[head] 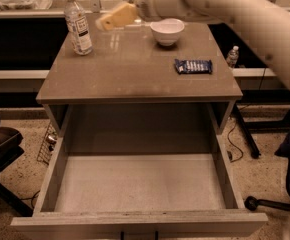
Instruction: Place blue plastic bottle into top drawer
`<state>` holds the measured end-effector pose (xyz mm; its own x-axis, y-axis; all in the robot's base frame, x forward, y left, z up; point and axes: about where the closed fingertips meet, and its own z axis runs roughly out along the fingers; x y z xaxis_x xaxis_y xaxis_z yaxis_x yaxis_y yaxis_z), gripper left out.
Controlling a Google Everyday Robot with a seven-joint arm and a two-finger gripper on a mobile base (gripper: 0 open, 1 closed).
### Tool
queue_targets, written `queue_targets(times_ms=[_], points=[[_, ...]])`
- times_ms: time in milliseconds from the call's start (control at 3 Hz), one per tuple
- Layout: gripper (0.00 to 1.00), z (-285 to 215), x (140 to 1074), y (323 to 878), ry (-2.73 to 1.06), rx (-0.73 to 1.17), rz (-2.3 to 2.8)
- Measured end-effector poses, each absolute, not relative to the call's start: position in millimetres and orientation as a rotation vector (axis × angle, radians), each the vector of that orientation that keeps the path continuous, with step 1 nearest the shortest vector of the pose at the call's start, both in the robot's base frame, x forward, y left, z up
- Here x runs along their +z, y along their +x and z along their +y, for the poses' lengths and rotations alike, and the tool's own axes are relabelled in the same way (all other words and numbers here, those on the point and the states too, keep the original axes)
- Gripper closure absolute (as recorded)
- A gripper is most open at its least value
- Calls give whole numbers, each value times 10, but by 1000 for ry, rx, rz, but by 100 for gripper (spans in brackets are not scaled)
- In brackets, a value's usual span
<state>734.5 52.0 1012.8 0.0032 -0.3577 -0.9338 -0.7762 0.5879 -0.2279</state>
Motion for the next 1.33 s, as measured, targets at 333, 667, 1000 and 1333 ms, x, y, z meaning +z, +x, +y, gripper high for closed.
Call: queue_targets(times_ms=[333,667,1000,1333], points=[[0,1034,10010,7679,-942,527,1588],[0,1375,9967,7963,-885,610,1533],[0,1393,9946,8007,-878,617,1528],[0,1459,9899,8059,-896,593,1543]])
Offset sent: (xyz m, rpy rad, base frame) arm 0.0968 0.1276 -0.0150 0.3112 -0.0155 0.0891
